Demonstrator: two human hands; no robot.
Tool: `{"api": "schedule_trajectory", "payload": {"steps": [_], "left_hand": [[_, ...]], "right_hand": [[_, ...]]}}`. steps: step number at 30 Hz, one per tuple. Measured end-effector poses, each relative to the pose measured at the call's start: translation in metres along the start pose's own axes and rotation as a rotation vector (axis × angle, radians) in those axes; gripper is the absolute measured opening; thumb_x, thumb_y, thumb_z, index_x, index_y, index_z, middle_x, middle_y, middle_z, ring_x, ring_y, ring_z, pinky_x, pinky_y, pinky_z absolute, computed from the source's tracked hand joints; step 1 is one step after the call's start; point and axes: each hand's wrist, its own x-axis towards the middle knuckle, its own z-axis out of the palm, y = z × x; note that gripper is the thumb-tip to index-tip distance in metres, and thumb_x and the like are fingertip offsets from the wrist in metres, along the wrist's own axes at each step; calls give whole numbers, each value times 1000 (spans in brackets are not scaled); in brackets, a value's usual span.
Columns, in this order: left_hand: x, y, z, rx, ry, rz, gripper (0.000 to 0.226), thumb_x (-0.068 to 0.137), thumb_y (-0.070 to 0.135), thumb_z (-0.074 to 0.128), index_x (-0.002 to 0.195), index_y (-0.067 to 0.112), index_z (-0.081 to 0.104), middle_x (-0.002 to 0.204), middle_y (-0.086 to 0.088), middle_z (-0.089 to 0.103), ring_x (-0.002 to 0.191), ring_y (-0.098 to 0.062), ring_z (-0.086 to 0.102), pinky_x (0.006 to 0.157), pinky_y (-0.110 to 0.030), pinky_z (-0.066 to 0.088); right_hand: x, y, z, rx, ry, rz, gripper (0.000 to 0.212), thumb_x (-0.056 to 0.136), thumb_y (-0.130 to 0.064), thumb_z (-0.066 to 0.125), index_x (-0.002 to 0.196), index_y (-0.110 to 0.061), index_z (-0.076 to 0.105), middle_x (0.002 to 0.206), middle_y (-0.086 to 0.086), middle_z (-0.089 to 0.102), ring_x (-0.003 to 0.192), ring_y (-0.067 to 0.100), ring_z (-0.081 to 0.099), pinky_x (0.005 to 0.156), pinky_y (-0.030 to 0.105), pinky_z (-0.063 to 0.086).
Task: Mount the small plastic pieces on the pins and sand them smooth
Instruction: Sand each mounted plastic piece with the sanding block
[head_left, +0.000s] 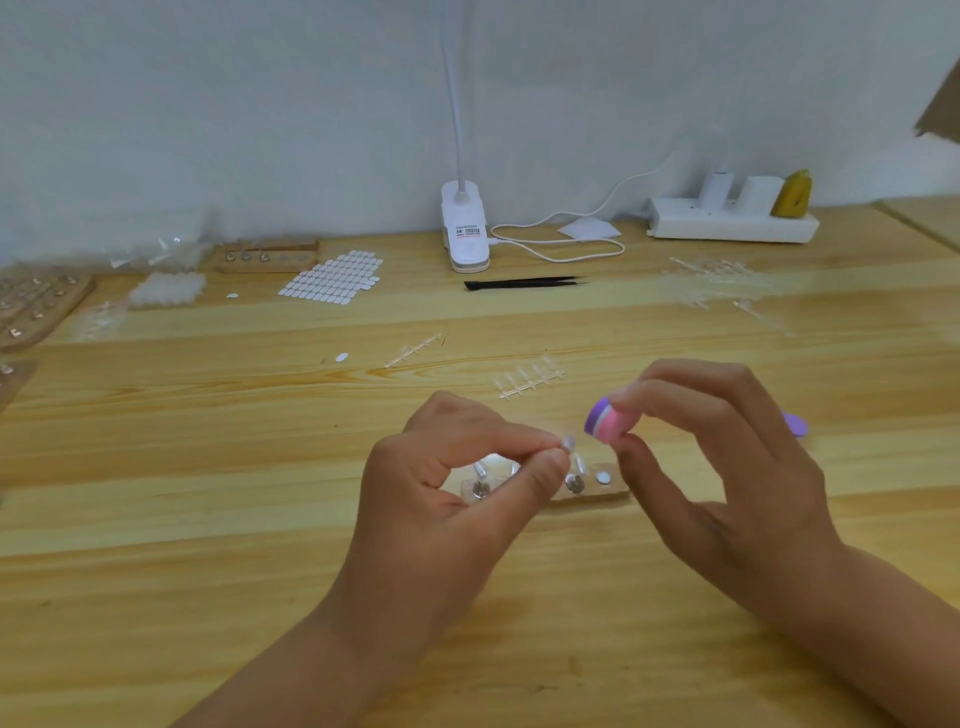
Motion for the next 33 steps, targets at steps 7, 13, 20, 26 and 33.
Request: {"api": "schedule_trajectory", "payload": {"steps": [7, 13, 20, 26, 33], "left_hand": [[1, 2, 2, 102, 47, 82, 8, 74, 32, 74, 82, 35, 74, 78, 22, 70, 86, -15, 61, 78, -19, 44], [1, 5, 3, 120, 54, 81, 10, 74, 32, 78, 82, 37, 74, 77, 23, 69, 83, -16, 62, 75, -18, 44], [2, 4, 1, 111, 85, 53, 13, 70, 25, 81, 79, 33, 75, 76, 23, 70, 84, -13, 63, 75, -18, 45], [1, 3, 0, 67, 83, 22, 13, 71, 23, 79, 81, 29, 76, 75, 20, 70, 83, -10, 62, 75, -14, 44], [-1, 7, -2, -71, -51, 22, 5, 76, 30, 73, 77, 27, 77, 72, 19, 67, 75, -13, 60, 73, -19, 44]], "right_hand": [[-1, -6, 0, 7, -8, 1, 23, 97, -5, 61, 120, -11, 61, 108, 3, 61, 105, 13, 59, 96, 21, 44], [-1, -15, 1, 58, -13, -16, 27, 96, -7, 64, 122, -12, 59, 109, 2, 62, 106, 11, 59, 95, 19, 43], [1, -11, -1, 66, -4, 14, 29, 94, -7, 65, 121, -13, 58, 114, -7, 57, 107, 4, 57, 96, 17, 42], [1, -3, -2, 26, -27, 19, 25, 95, -6, 62, 118, -13, 58, 109, -3, 60, 107, 5, 57, 96, 16, 42], [1, -9, -3, 7, -1, -63, 29, 94, -8, 64, 122, -12, 57, 113, -1, 57, 107, 6, 56, 97, 15, 40]]}}
